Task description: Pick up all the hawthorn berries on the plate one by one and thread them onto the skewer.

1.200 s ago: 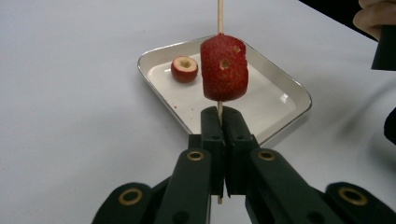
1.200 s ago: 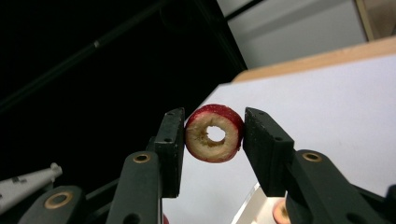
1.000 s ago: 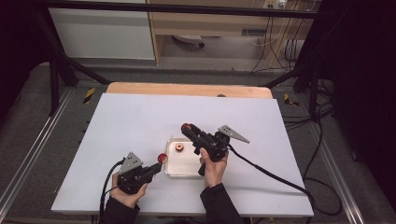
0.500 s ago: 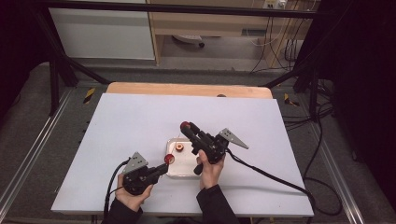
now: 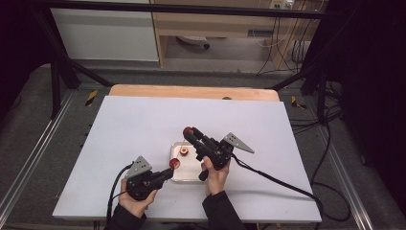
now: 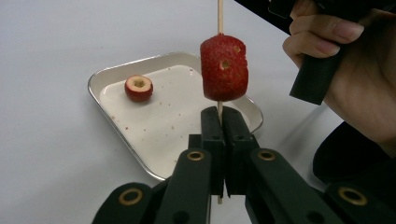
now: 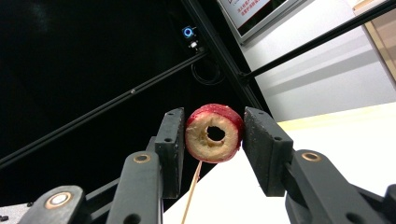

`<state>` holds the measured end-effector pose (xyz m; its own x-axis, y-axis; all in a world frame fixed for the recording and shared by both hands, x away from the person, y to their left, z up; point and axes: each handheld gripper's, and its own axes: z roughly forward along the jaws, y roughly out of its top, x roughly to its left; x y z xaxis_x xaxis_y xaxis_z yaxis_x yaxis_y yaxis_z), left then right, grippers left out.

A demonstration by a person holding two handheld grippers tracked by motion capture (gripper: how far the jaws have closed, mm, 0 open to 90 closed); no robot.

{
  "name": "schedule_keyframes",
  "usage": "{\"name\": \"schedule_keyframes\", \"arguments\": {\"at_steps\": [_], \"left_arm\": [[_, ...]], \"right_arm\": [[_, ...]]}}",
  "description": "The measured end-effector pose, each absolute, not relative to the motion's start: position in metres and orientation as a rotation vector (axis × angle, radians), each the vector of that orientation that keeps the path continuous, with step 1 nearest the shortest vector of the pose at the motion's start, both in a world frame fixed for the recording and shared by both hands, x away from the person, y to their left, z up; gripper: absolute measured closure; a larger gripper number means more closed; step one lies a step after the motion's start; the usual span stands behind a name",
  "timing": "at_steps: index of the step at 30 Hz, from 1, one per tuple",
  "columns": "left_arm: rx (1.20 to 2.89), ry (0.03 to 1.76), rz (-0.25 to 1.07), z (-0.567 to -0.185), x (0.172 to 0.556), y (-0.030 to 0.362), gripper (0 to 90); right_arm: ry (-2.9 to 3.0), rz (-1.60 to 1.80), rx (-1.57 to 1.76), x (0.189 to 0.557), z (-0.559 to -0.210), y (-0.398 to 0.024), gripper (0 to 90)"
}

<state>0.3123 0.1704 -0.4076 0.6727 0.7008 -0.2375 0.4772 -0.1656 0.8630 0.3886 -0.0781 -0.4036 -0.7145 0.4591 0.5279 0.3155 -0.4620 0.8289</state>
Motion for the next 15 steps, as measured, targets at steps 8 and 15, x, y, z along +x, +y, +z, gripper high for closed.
{"name": "schedule_keyframes", "arguments": {"at_steps": [8, 15], "left_arm": [[1.798, 0.937, 0.246, -0.4071, 0.3126, 0.1712, 88.4], [1.766, 0.943, 0.250, -0.4064, 0.3123, 0.1714, 88.5]], "right_arm": [[1.611, 2.354, 1.136, 0.3880, -0.4062, -0.0771, 60.2], [1.653, 2.369, 1.139, 0.3861, -0.4110, -0.0743, 60.3]]}}
